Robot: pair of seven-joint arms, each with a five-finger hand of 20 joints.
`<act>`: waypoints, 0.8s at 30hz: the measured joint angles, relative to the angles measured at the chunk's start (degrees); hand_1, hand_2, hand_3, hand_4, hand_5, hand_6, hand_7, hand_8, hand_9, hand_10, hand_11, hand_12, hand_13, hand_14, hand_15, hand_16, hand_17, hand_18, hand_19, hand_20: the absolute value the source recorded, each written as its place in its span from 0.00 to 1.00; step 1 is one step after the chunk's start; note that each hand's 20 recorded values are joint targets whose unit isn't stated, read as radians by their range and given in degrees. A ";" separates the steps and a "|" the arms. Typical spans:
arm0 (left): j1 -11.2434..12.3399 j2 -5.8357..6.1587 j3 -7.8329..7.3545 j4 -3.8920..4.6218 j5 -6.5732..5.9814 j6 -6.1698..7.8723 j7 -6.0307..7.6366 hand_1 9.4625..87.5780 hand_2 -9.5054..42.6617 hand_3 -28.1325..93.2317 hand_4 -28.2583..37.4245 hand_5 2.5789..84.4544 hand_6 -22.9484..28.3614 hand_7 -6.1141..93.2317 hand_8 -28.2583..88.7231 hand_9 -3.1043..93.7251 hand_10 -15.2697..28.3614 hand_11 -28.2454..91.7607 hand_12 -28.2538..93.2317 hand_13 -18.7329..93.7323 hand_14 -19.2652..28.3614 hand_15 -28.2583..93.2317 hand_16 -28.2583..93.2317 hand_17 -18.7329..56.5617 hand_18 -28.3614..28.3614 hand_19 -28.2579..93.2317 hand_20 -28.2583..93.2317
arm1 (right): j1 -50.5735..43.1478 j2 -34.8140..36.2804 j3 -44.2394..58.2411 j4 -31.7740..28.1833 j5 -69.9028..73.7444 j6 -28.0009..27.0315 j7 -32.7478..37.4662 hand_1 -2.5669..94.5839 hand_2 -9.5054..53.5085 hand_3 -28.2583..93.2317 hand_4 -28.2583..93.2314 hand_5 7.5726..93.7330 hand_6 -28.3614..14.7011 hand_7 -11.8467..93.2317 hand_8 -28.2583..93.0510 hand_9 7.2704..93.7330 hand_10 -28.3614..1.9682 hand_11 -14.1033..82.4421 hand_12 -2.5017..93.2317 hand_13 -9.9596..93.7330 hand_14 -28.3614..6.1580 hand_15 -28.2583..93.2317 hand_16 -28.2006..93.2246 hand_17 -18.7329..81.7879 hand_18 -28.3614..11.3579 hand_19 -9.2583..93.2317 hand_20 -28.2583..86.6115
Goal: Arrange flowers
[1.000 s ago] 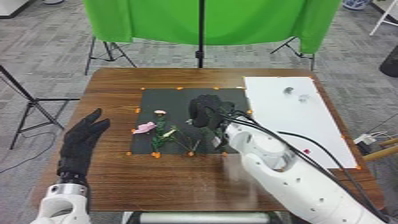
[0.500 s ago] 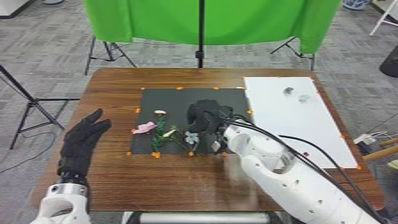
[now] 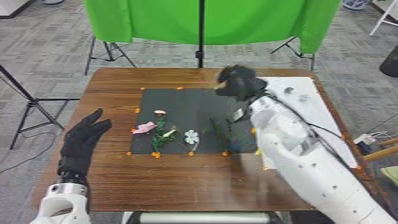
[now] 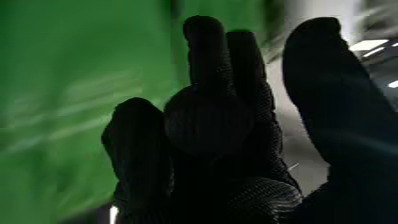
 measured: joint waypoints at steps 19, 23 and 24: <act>0.26 -0.05 -0.02 -0.06 0.06 0.03 0.05 0.17 0.24 0.76 0.05 0.50 0.52 0.12 0.19 0.52 0.65 0.37 0.34 0.49 0.72 0.32 0.26 0.34 0.70 0.25 0.40 | 3.60 1.62 18.60 19.11 -10.87 -16.80 9.71 0.34 0.01 0.75 0.13 0.51 0.66 0.23 0.18 0.61 0.34 0.30 0.26 0.86 0.62 0.82 0.45 0.78 0.33 1.00 0.78; 0.28 -0.12 -0.02 -0.07 0.07 0.02 0.03 0.17 0.24 0.76 0.05 0.50 0.52 0.12 0.19 0.52 0.65 0.37 0.34 0.49 0.72 0.32 0.26 0.34 0.70 0.25 0.40 | 2.43 0.62 19.19 21.20 -12.33 -17.59 9.61 0.39 0.00 0.76 0.12 0.52 0.68 0.25 0.17 0.64 0.38 0.33 0.26 0.88 0.66 0.82 0.45 0.80 0.36 1.00 0.79; 0.28 -0.13 -0.03 -0.08 0.07 0.02 0.02 0.17 0.24 0.76 0.05 0.50 0.52 0.12 0.19 0.52 0.65 0.37 0.34 0.49 0.72 0.32 0.26 0.34 0.70 0.25 0.40 | 2.14 0.38 19.31 21.77 -12.51 -17.42 9.49 0.40 0.00 0.76 0.11 0.53 0.69 0.26 0.17 0.64 0.39 0.33 0.25 0.89 0.68 0.82 0.45 0.80 0.37 1.00 0.79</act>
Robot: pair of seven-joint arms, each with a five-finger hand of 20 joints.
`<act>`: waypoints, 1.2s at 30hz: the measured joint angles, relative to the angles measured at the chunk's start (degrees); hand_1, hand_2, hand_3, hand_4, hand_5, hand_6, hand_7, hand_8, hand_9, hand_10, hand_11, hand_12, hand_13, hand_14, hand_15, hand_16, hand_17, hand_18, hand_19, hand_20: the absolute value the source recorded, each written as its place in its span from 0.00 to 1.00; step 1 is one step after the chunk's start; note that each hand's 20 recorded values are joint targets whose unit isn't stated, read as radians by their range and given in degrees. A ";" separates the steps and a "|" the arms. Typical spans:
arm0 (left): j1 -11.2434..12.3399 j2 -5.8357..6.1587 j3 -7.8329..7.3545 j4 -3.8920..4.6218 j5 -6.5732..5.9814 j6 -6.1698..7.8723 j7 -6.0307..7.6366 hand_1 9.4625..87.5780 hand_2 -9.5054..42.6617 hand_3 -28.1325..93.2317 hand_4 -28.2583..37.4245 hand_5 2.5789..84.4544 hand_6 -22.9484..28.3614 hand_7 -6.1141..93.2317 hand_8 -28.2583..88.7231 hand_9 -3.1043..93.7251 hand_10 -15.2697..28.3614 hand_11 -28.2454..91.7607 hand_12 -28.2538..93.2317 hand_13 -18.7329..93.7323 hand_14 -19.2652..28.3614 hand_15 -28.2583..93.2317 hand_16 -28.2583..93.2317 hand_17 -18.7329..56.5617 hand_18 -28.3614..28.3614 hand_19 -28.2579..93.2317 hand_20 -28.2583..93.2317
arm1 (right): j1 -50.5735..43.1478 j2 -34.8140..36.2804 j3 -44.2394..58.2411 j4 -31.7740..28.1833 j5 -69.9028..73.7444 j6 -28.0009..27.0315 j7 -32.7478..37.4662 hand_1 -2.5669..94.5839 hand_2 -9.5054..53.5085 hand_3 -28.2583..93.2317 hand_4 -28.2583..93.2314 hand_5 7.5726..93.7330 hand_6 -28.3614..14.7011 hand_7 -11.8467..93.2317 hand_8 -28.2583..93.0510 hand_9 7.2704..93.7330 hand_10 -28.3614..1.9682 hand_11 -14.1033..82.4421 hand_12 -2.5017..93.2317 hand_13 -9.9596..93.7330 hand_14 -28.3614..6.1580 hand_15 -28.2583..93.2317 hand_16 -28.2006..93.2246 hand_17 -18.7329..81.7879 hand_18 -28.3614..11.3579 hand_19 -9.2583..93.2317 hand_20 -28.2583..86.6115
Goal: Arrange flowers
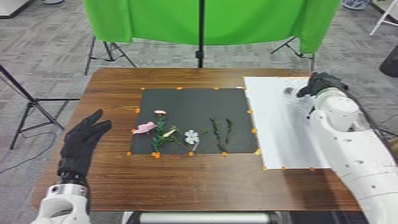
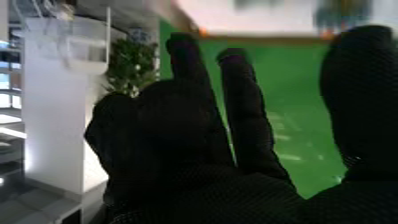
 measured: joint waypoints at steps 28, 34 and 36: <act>0.64 -0.29 -0.18 -0.13 -0.02 0.00 0.11 0.17 0.24 0.75 0.06 0.50 0.53 0.12 0.19 0.53 0.66 0.37 0.34 0.49 0.73 0.32 0.26 0.34 0.70 0.25 0.40 | -3.13 9.52 -13.92 -18.07 12.44 17.78 -6.39 0.63 0.00 0.70 0.09 0.83 0.70 0.33 0.30 0.95 0.63 0.27 0.41 0.97 0.82 0.78 0.47 0.86 0.43 1.00 0.80; 0.47 -0.27 -0.15 -0.12 0.01 -0.12 0.09 0.17 0.25 0.75 0.06 0.50 0.53 0.12 0.19 0.53 0.66 0.37 0.34 0.49 0.73 0.32 0.26 0.34 0.71 0.25 0.40 | 1.92 6.24 -22.31 -18.53 13.90 14.21 -10.77 0.62 0.00 0.70 0.10 0.82 0.70 0.33 0.30 0.94 0.61 0.27 0.40 0.97 0.82 0.78 0.47 0.86 0.43 1.00 0.80; 0.41 -0.27 -0.11 -0.10 0.02 -0.19 0.06 0.18 0.25 0.75 0.06 0.50 0.53 0.12 0.19 0.53 0.66 0.37 0.34 0.49 0.73 0.32 0.26 0.34 0.71 0.25 0.40 | 2.55 4.21 -23.82 -17.85 13.99 13.59 -11.58 0.62 0.00 0.70 0.10 0.82 0.70 0.33 0.30 0.94 0.61 0.27 0.40 0.97 0.82 0.78 0.47 0.85 0.43 1.00 0.80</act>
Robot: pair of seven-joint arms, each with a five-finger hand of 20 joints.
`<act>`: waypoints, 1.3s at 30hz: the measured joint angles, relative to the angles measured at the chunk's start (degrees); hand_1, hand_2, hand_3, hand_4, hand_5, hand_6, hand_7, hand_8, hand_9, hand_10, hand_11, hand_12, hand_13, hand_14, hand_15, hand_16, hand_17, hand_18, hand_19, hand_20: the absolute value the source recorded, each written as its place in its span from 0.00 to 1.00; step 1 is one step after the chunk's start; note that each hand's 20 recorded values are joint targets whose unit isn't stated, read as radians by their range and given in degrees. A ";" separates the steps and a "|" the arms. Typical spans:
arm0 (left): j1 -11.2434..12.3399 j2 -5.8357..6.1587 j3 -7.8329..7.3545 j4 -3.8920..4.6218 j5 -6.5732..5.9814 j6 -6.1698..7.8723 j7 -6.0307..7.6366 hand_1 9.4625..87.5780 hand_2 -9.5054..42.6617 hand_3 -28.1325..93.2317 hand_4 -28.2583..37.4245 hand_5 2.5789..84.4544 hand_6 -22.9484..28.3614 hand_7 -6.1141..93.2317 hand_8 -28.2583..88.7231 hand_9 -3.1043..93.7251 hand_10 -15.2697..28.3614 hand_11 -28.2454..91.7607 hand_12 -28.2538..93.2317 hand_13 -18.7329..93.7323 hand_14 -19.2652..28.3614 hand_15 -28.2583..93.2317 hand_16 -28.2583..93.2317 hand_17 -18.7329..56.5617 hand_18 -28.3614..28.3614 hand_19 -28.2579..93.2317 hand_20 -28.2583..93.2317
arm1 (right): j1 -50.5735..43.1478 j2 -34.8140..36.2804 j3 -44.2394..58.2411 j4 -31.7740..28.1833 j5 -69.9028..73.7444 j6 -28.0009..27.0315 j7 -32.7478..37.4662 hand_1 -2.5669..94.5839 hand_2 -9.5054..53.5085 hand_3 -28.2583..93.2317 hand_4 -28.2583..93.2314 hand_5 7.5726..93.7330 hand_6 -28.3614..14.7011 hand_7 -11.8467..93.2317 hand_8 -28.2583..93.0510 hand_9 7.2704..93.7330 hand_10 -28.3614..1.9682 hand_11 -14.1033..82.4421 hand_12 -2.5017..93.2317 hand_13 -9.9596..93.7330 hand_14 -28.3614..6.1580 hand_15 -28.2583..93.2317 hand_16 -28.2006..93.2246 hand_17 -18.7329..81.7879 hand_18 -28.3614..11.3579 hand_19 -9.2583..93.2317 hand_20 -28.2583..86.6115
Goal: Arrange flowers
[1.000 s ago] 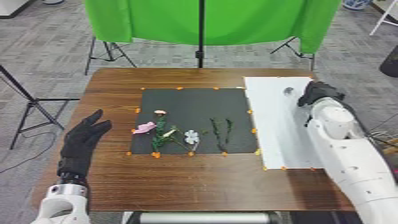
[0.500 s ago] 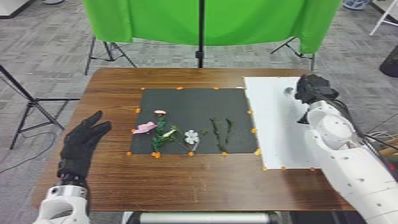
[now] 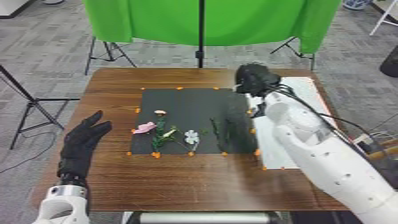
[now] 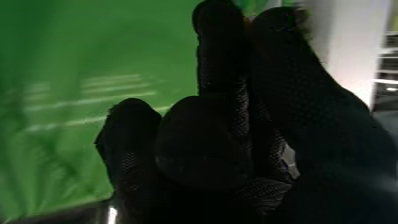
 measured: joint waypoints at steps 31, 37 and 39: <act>-0.85 0.23 0.08 0.24 0.02 -1.08 -0.31 0.18 0.24 0.74 0.08 0.50 0.53 0.11 0.20 0.52 0.67 0.36 0.34 0.49 0.74 0.32 0.26 0.34 0.71 0.25 0.40 | -4.21 -2.37 -1.06 -0.68 -1.33 -8.88 -1.32 0.40 0.00 0.76 0.10 0.65 0.68 0.28 0.15 0.76 0.48 0.33 0.24 0.94 0.78 0.76 0.48 0.82 0.40 1.00 0.78; -0.87 0.18 0.08 0.27 0.04 -1.21 -0.27 0.18 0.23 0.74 0.08 0.50 0.53 0.11 0.20 0.52 0.66 0.36 0.35 0.49 0.74 0.32 0.26 0.34 0.71 0.25 0.40 | -4.20 -2.22 0.05 -1.42 -0.57 -10.75 -1.33 0.37 0.00 0.74 0.10 0.63 0.66 0.26 0.16 0.75 0.47 0.33 0.24 0.94 0.76 0.75 0.47 0.81 0.39 1.00 0.77; -0.86 0.17 0.08 0.27 0.05 -1.25 -0.24 0.18 0.23 0.75 0.08 0.50 0.53 0.11 0.20 0.52 0.66 0.36 0.35 0.49 0.74 0.32 0.26 0.34 0.71 0.25 0.40 | -4.20 -2.23 0.80 -1.66 -0.47 -11.32 -1.34 0.36 0.00 0.74 0.11 0.63 0.66 0.26 0.16 0.75 0.46 0.32 0.24 0.93 0.74 0.75 0.48 0.80 0.38 1.00 0.77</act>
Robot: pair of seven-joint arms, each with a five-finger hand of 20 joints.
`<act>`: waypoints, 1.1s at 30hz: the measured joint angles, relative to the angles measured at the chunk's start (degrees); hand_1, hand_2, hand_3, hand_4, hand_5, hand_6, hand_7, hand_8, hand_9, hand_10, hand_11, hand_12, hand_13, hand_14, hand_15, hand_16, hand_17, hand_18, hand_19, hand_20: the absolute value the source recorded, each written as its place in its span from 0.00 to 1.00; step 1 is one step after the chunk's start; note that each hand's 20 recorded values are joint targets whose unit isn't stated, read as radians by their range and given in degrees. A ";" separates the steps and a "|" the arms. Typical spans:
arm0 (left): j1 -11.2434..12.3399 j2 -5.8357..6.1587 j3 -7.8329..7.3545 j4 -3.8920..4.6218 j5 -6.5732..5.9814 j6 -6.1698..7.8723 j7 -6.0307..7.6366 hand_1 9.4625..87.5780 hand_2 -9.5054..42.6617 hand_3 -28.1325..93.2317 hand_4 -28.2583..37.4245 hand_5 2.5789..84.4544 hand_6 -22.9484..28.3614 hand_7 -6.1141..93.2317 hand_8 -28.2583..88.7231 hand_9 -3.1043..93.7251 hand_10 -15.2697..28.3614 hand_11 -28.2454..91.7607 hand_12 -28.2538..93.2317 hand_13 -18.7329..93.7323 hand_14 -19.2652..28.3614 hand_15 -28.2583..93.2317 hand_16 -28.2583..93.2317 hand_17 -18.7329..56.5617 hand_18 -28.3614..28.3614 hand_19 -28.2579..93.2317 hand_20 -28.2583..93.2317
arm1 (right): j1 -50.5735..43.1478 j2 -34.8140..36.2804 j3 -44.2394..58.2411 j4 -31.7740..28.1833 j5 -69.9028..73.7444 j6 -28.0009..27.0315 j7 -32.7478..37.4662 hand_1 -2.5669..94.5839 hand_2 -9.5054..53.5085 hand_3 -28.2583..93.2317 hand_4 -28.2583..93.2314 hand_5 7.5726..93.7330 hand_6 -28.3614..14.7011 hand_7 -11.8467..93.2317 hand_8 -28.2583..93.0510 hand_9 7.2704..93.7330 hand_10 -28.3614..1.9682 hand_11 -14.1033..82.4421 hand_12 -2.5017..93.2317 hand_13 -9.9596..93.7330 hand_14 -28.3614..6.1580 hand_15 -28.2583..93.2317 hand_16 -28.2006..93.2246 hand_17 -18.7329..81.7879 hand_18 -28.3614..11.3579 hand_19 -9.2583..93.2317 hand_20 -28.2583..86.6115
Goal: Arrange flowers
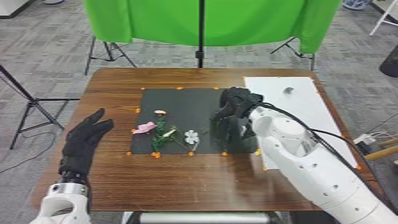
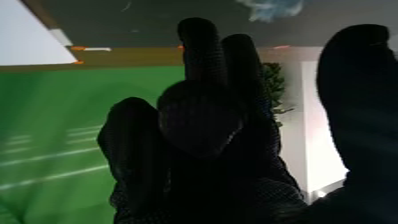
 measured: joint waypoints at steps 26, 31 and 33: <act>0.11 -0.17 0.00 -0.01 0.06 -0.06 0.25 0.17 0.21 0.76 0.07 0.50 0.52 0.12 0.19 0.52 0.65 0.36 0.34 0.49 0.72 0.32 0.26 0.34 0.71 0.25 0.40 | 8.19 -6.64 19.46 28.19 -17.21 -1.68 7.57 0.40 0.00 0.77 0.10 0.45 0.68 0.23 0.17 0.57 0.41 0.24 0.21 0.89 0.68 0.75 0.45 0.76 0.36 1.00 0.69; 0.13 -0.19 0.00 -0.01 0.06 -0.15 0.28 0.17 0.21 0.76 0.07 0.50 0.52 0.12 0.19 0.52 0.65 0.36 0.34 0.48 0.72 0.32 0.26 0.34 0.71 0.25 0.40 | 6.74 -7.54 20.09 28.91 -18.61 0.46 6.11 0.46 0.00 0.78 0.09 0.51 0.73 0.28 0.16 0.66 0.48 0.28 0.21 0.93 0.74 0.74 0.45 0.79 0.40 1.00 0.70; 0.15 -0.19 0.00 -0.01 0.06 -0.20 0.28 0.17 0.21 0.76 0.07 0.50 0.52 0.12 0.19 0.52 0.65 0.36 0.34 0.48 0.72 0.32 0.26 0.34 0.71 0.25 0.40 | 6.32 -7.57 20.03 28.95 -18.61 3.07 5.05 0.49 0.00 0.78 0.08 0.59 0.75 0.31 0.14 0.75 0.52 0.31 0.21 0.95 0.77 0.74 0.45 0.81 0.42 1.00 0.72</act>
